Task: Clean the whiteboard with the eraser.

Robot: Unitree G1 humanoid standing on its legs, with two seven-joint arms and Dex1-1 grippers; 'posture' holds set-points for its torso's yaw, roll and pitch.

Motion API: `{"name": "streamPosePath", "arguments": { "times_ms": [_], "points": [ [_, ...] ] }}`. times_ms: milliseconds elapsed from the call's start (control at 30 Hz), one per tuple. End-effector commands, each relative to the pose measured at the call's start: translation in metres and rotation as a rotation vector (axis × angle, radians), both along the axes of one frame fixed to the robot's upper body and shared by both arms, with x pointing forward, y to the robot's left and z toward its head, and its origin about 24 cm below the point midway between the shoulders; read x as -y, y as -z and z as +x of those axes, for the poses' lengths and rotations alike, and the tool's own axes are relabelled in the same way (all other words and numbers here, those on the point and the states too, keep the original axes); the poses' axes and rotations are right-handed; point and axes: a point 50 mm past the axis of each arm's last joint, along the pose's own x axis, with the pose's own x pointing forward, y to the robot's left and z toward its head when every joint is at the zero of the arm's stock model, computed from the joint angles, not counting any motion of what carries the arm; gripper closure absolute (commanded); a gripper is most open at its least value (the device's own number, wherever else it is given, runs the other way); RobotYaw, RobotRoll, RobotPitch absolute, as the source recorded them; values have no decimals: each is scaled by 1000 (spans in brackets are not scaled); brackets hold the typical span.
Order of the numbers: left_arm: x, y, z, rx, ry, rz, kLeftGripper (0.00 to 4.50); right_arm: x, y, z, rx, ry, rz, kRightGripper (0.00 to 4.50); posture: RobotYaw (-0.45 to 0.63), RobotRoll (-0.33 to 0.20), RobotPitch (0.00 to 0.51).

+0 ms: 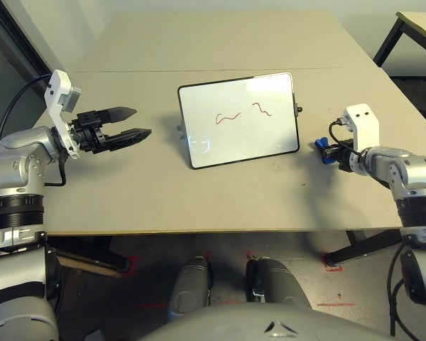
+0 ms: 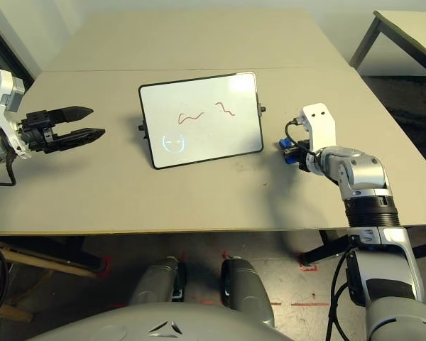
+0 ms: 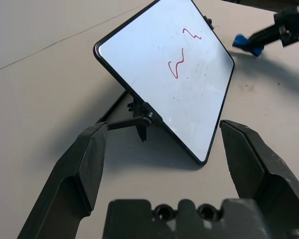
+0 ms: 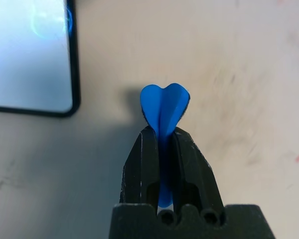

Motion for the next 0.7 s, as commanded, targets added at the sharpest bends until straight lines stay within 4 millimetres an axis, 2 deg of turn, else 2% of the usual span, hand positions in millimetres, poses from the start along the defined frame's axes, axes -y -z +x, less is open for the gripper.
{"name": "streamPosePath", "arguments": {
  "times_ms": [33, 167, 400, 700],
  "points": [
    [4, 1, 2, 6, 23, 9, 0, -13, -23, 4, 84, -90, -57, 4406, 209, 0, 72],
    [6, 1, 2, 6, 29, 11, 0, -37, -41, 8, 181, -225, -181, 4407, 206, 0, 71],
    [14, -3, 6, 20, 60, 9, 0, -81, -44, 16, 263, -413, -395, 4410, 206, 0, 70],
    [20, -6, 9, 38, 82, 7, 0, -84, -43, 26, 256, -498, -620, 4410, 212, 0, 66]
  ]
}}
